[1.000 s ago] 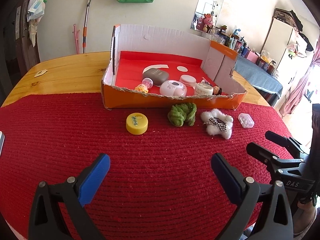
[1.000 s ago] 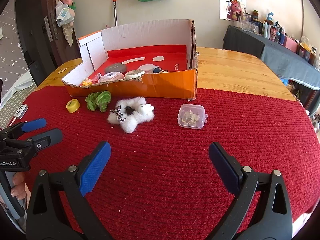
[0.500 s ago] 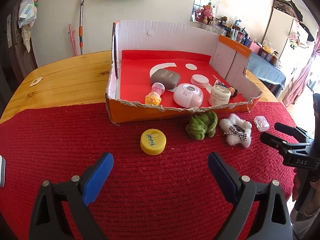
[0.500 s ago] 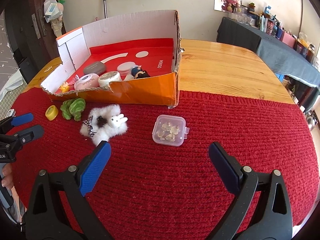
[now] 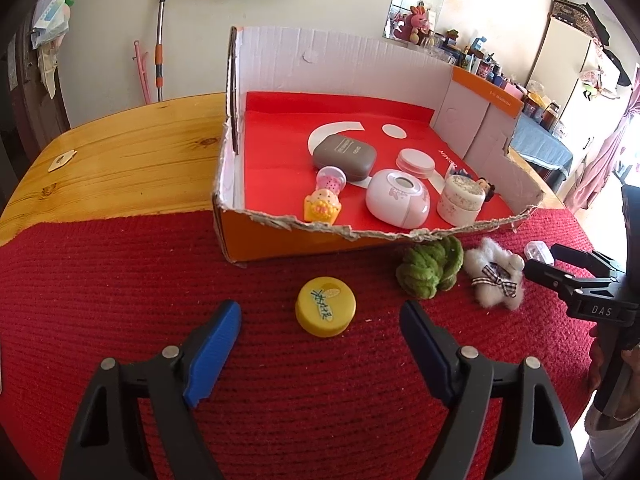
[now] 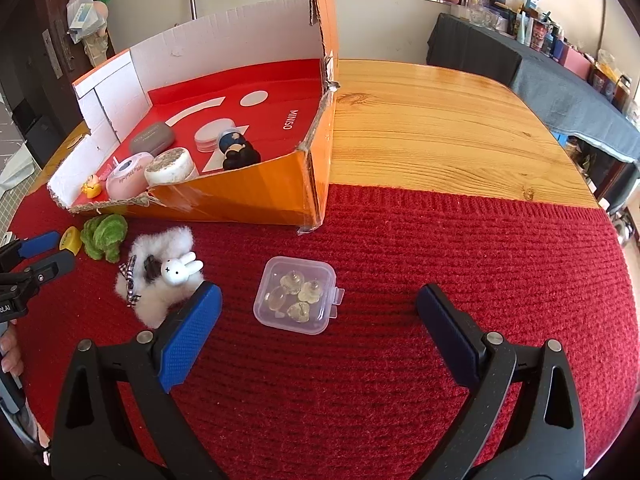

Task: Organize objects
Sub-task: 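Withdraw both open tools from the box back over the mat, then close the left tool on the yellow-lidded jar while the right closes on the clear shell box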

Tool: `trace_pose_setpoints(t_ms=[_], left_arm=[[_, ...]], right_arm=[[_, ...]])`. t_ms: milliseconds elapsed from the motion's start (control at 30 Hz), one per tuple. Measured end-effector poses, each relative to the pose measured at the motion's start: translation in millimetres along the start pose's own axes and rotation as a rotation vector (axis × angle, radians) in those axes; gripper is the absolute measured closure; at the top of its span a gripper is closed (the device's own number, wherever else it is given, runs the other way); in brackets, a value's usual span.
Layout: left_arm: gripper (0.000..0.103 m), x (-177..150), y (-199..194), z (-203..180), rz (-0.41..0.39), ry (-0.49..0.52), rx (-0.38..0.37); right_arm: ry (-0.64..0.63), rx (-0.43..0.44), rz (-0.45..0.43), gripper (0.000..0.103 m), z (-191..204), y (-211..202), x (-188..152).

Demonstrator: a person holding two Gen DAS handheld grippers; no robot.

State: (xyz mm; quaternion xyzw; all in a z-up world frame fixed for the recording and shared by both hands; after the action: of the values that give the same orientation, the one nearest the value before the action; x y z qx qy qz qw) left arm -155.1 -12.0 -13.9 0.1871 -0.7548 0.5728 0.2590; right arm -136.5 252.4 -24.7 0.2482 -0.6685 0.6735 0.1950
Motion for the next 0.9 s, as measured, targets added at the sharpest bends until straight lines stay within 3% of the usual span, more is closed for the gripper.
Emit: trace_pose_setpoints(t_ms=[267,500,667,733,767,833,900], left_arm=[[0.034,-2,-1,-2,-0.031,0.011,-0.011],[0.046,-3,-2,-6,-0.04,0.008,-0.052],[0.059,-5,-2,-12,-0.041,0.029,-0.064],[0.069,-6,-2,-14,-0.041,0.036,-0.066],[0.071,-6,-1,-14,-0.041,0.037,-0.068],[0.071,-7,-2,-14,-0.044,0.034,-0.078],[0.071,-8,-2,-14,-0.048,0.033,-0.08]], right_arm=[[-0.002,-0.009,-0.009,0.005,-2,-1,-1],[-0.022,-0.032,-0.017,0.016,2,-2,1],[-0.048,-0.046,-0.028,0.03,6,-3,1],[-0.058,-0.049,-0.035,0.04,8,-4,1],[-0.065,-0.043,-0.041,0.044,9,-4,0],[-0.075,-0.031,-0.05,0.061,11,-5,0],[-0.08,-0.029,-0.056,0.063,12,-6,0]])
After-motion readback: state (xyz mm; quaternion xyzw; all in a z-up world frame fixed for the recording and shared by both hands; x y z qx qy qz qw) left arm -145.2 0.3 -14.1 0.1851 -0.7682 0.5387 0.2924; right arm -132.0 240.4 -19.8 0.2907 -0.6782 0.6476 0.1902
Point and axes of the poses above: each gripper's, at about its wrist camera, not at the fingertips, and y roughly the way its jaws point, z to its left, x to its top, the point moved 5 cm from there along y, roughly the way its jaws point, and after that the axes turned 6 degrees about -y, right-handed, at the moved point
